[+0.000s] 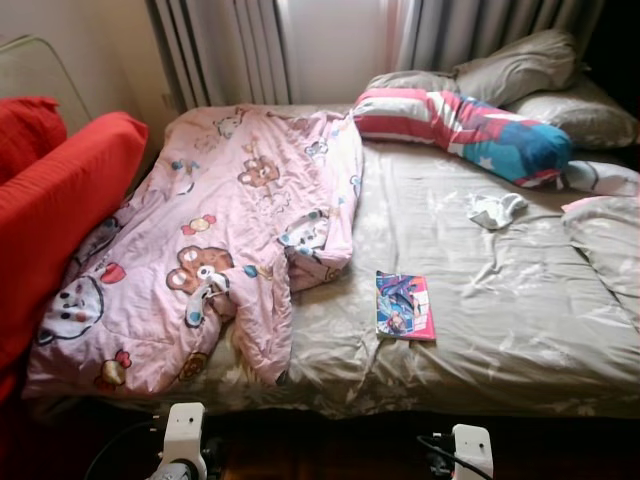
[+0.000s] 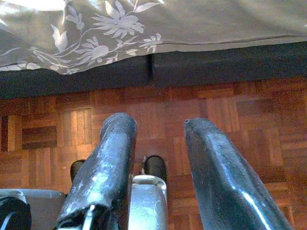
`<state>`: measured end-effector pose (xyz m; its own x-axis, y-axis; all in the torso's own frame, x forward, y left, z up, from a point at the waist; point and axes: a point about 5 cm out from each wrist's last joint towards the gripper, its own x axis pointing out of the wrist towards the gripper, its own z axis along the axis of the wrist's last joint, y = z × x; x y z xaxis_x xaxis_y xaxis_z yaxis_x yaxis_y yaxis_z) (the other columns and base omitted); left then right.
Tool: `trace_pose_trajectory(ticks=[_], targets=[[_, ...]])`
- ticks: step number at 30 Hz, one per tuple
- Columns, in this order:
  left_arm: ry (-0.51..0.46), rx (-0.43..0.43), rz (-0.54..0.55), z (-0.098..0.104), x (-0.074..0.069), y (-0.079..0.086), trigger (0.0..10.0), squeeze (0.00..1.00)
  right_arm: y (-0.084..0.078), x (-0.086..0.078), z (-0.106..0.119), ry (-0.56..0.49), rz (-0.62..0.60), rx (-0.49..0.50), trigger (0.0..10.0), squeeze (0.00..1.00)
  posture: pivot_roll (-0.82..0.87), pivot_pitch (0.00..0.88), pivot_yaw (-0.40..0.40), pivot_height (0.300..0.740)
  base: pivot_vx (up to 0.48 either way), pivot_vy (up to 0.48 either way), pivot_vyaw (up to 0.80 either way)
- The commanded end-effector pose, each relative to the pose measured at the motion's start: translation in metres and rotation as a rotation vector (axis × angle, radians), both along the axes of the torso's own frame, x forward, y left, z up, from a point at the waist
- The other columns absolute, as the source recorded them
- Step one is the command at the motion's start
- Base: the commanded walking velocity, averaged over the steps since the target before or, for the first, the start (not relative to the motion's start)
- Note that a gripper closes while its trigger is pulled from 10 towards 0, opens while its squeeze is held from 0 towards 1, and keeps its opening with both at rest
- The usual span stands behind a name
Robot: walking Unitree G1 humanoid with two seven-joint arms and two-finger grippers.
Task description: Clean up the room
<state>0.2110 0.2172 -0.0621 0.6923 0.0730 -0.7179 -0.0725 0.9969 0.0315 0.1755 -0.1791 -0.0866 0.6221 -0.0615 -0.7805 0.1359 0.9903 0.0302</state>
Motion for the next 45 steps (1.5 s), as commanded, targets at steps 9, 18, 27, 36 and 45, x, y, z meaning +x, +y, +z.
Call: trace_pose_trajectory(ticks=[9, 18, 27, 36, 45], targets=[[0.002, 0.019, -0.022, 0.000, -0.001, 0.000, 10.0, 0.00, 0.000, 0.001, 0.001, -0.017, 0.041, -0.043, 10.0, 0.00, -0.06, 0.000, 0.065, 0.740, 0.108, 0.000, 0.00], [-0.003, 0.013, -0.034, 0.000, 0.000, -0.003, 10.0, 0.00, 0.001, 0.002, 0.002, -0.027, 0.019, -0.027, 10.0, 0.00, -0.07, 0.004, 0.067, 0.740, 0.248, 0.000, -0.09], [-0.015, 0.015, -0.034, 0.002, 0.003, -0.002, 10.0, 0.00, 0.003, 0.002, 0.001, -0.020, 0.028, -0.027, 10.0, 0.00, -0.06, 0.011, 0.068, 0.740, 0.250, 0.000, 0.00], [-0.021, 0.020, -0.040, 0.003, 0.005, -0.001, 10.0, 0.00, 0.003, 0.004, 0.002, -0.018, -0.007, -0.016, 10.0, 0.00, -0.06, 0.012, 0.074, 0.740, 0.249, 0.000, 0.00], [-0.026, 0.023, -0.046, 0.005, 0.008, -0.002, 10.0, 0.00, 0.004, 0.003, 0.001, -0.010, -0.009, -0.006, 10.0, 0.00, -0.05, 0.017, 0.077, 0.740, 0.027, 0.000, -0.73]])
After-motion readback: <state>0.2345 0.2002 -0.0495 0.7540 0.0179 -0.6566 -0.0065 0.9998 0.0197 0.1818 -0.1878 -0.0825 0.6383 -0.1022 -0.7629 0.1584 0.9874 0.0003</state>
